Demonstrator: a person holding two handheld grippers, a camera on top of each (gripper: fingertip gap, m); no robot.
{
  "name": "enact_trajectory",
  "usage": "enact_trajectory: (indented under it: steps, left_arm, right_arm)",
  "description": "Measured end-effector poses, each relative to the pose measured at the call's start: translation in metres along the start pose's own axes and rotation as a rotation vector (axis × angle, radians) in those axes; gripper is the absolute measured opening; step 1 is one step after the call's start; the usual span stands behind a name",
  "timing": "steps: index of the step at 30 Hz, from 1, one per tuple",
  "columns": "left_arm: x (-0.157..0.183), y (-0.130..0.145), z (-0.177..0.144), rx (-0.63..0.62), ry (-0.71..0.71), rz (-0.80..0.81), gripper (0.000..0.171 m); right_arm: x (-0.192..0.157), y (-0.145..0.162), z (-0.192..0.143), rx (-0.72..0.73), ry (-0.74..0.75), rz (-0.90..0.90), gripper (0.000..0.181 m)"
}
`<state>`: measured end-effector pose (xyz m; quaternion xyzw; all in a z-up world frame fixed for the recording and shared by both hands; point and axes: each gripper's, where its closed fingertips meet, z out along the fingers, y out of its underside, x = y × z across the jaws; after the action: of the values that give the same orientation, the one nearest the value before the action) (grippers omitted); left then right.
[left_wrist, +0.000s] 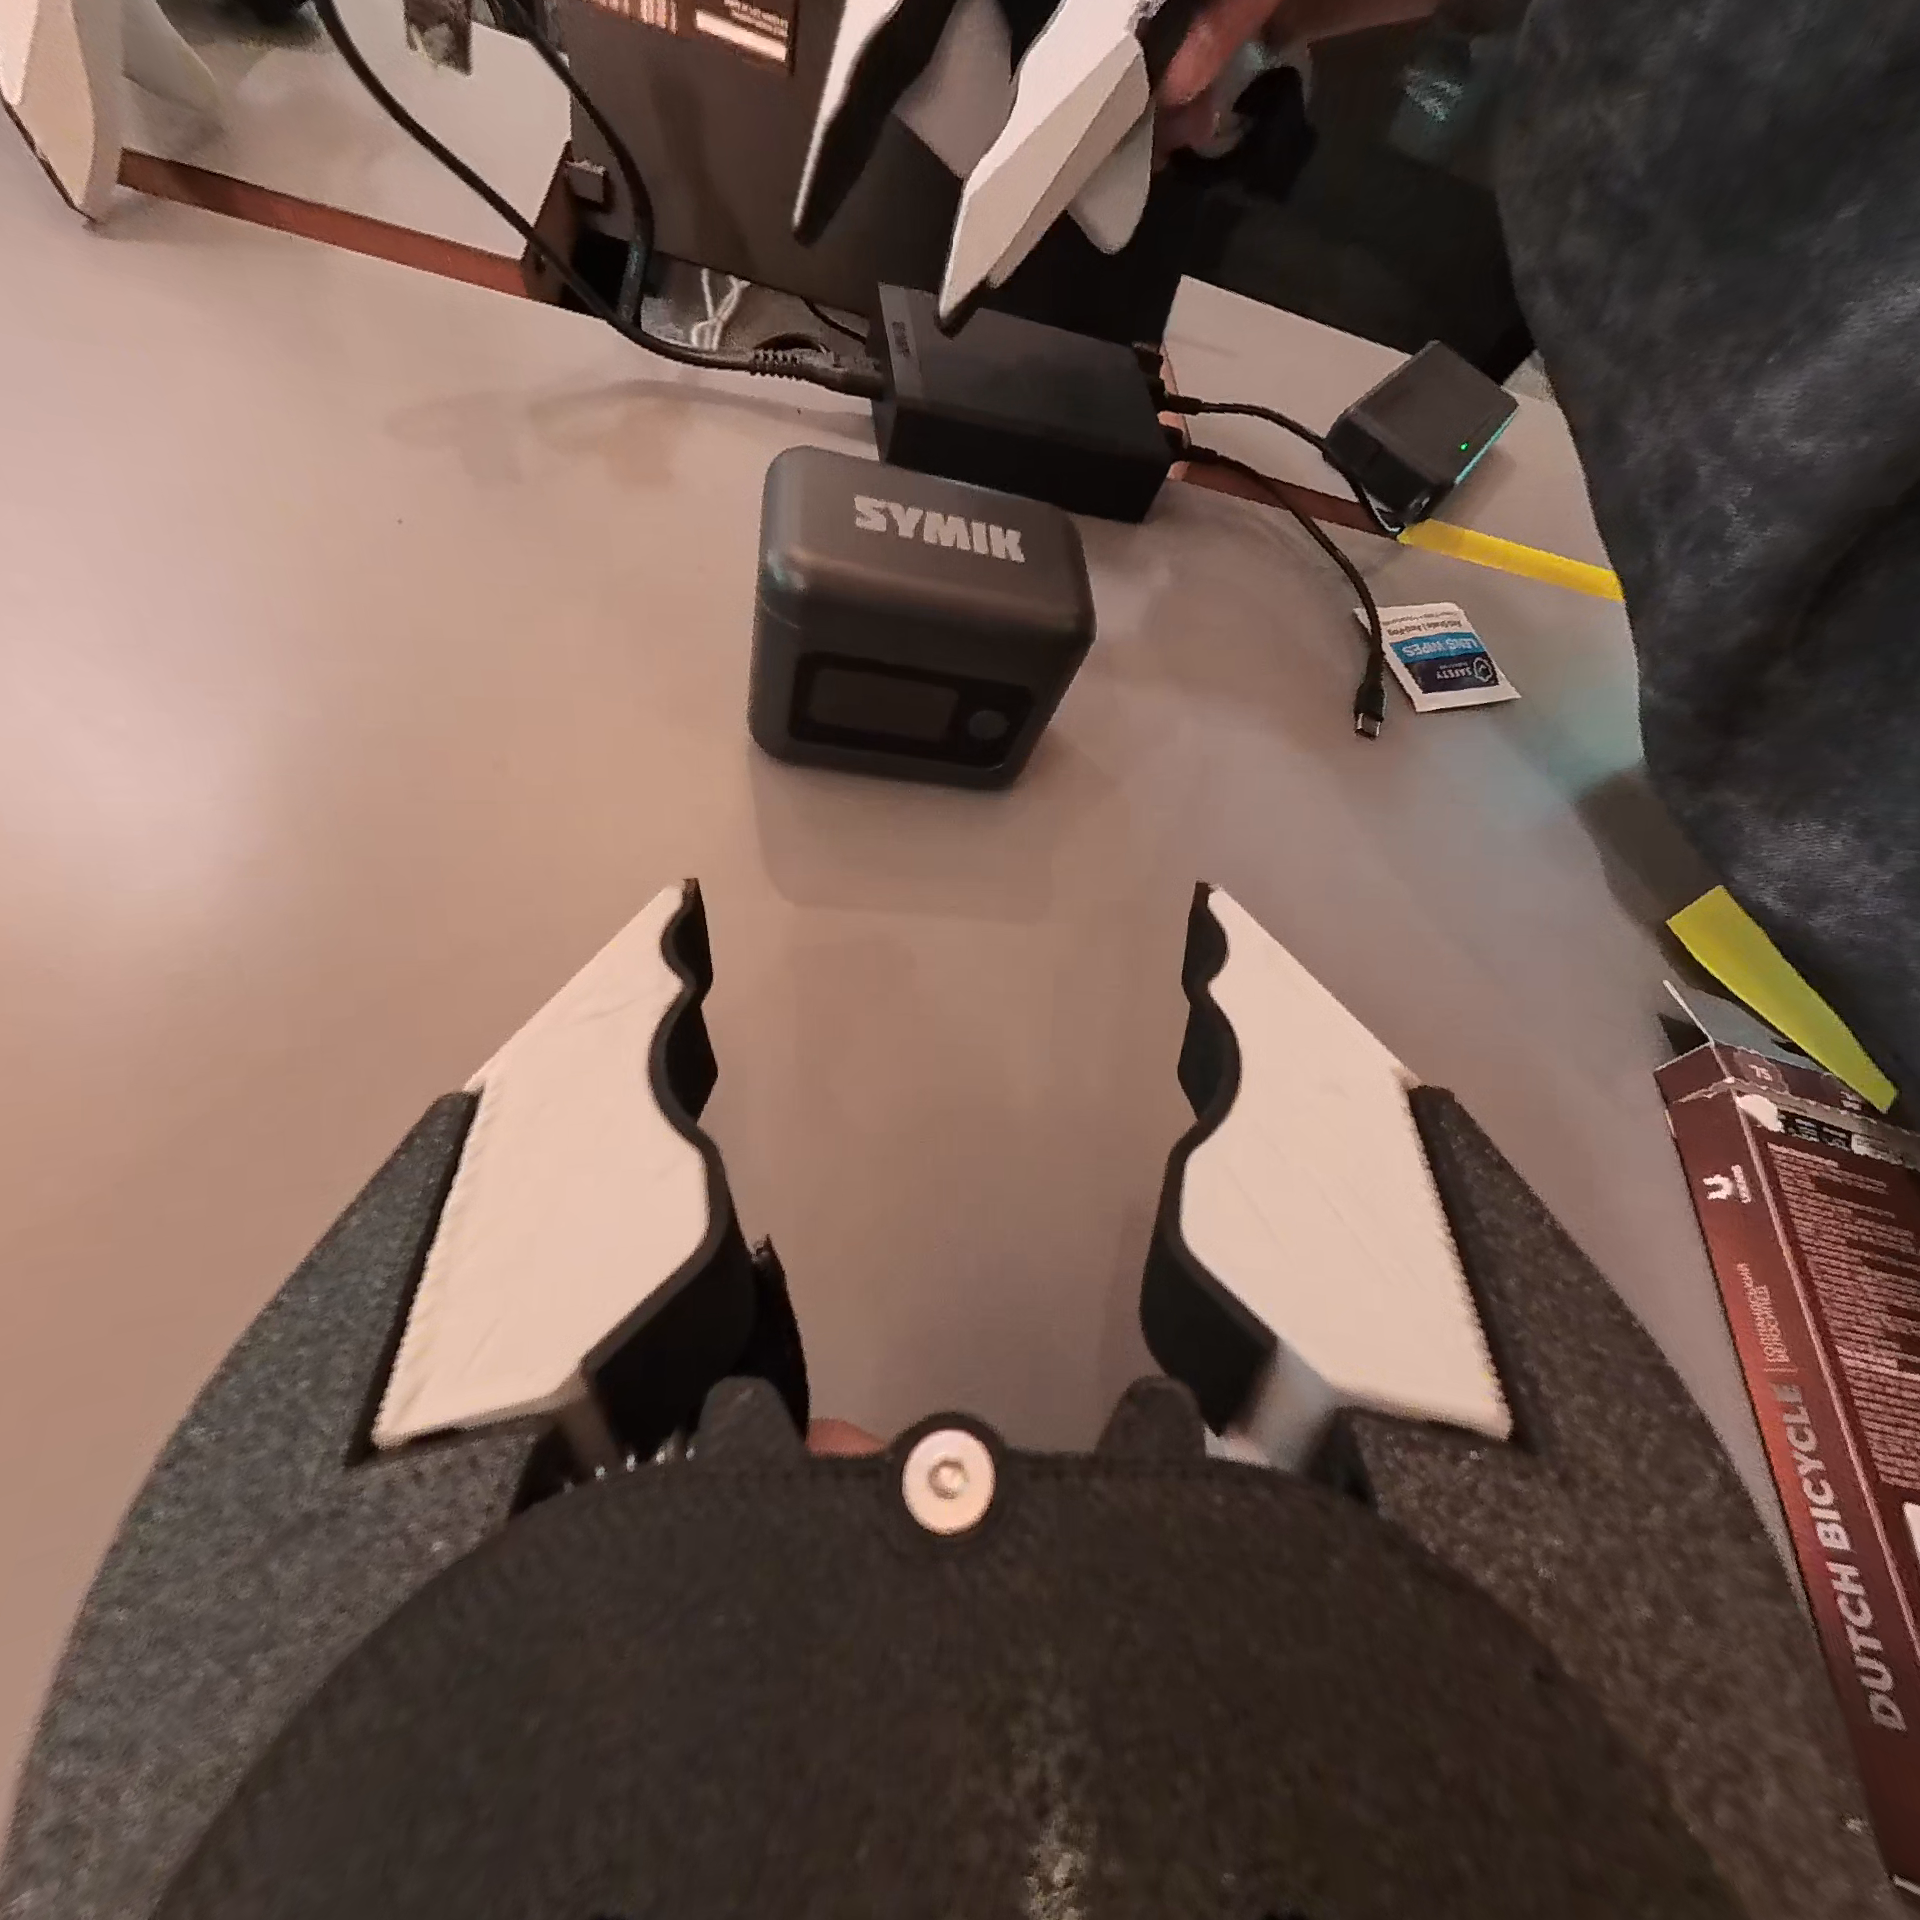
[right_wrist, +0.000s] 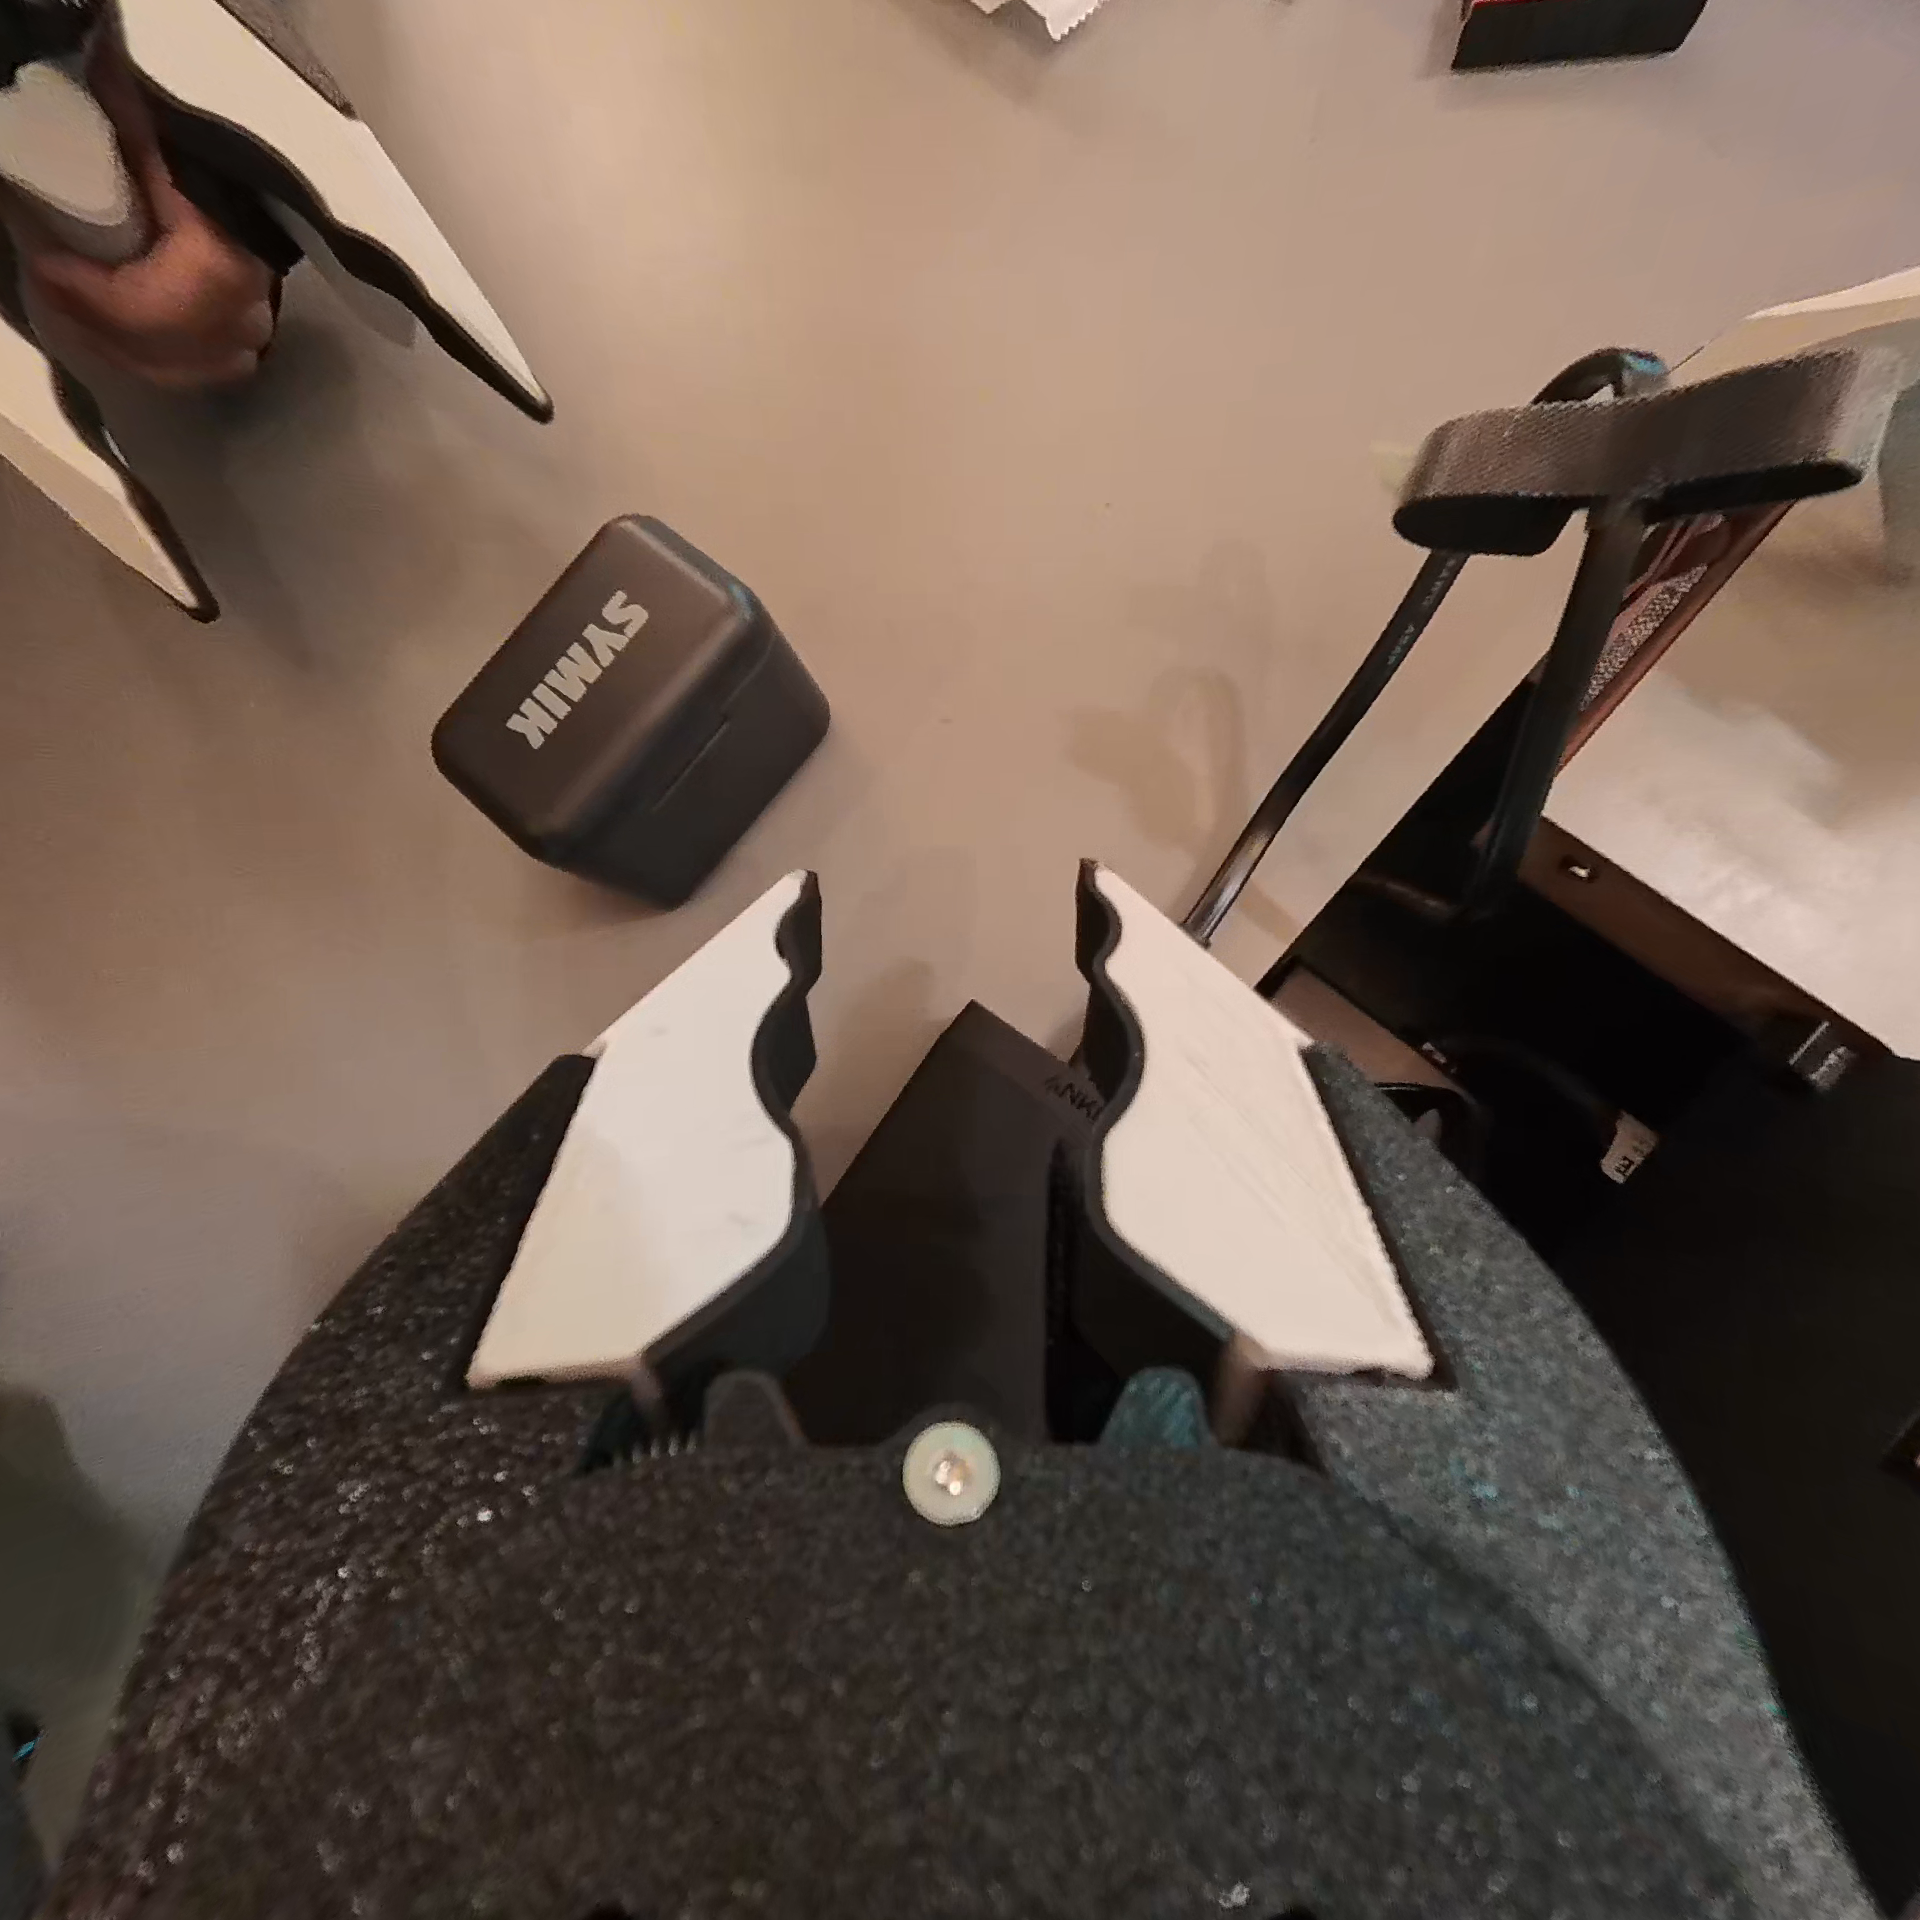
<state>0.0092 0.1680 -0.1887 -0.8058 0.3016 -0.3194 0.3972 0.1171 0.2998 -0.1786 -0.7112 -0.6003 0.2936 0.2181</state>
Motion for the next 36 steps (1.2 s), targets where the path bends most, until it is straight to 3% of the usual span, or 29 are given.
enact_trajectory:
  steps: [4,7,11,14,17,20,24,26,28,31,36]
  left_arm:
    - [0.0,-0.005,0.0,0.0,0.039,0.042,0.09]
    - [0.004,-0.015,-0.003,-0.023,0.176,0.201,0.089]
    - [-0.008,-0.029,-0.016,-0.136,0.403,0.491,0.082]
    - [-0.024,-0.044,-0.025,-0.239,0.568,0.699,0.072]
    - [-0.044,-0.048,-0.03,-0.479,0.715,0.858,0.068]
    - [-0.068,-0.064,-0.009,-0.594,0.736,1.065,0.068]
    - [-0.095,-0.072,0.02,-0.803,0.762,1.31,0.068]
    - [-0.102,-0.075,0.031,-0.888,0.778,1.433,0.068]
    - [-0.103,-0.078,0.042,-0.948,0.791,1.558,0.065]
    - [-0.101,-0.082,0.06,-0.996,0.784,1.756,0.063]
    - [-0.092,-0.087,0.1,-0.967,0.689,2.136,0.062]
  right_arm:
    - [-0.005,0.005,-0.003,-0.015,0.024,0.018,0.049]
    - [-0.019,0.011,-0.015,-0.03,0.079,0.065,0.049]
    - [-0.052,0.026,-0.036,-0.086,0.22,0.175,0.054]
    - [-0.087,0.014,-0.037,-0.004,0.33,0.262,0.058]
    - [-0.119,0.005,-0.026,0.043,0.477,0.337,0.06]
    - [-0.137,0.005,-0.01,0.067,0.676,0.488,0.068]
    - [-0.159,0.004,0.018,0.138,0.899,0.814,0.085]
    - [-0.17,0.0,0.038,0.192,0.998,0.945,0.084]
    - [-0.181,0.002,0.056,0.212,1.11,1.091,0.093]
    - [-0.193,-0.014,0.089,0.264,1.181,1.298,0.098]
    - [-0.192,-0.056,0.119,0.34,1.358,1.342,0.105]
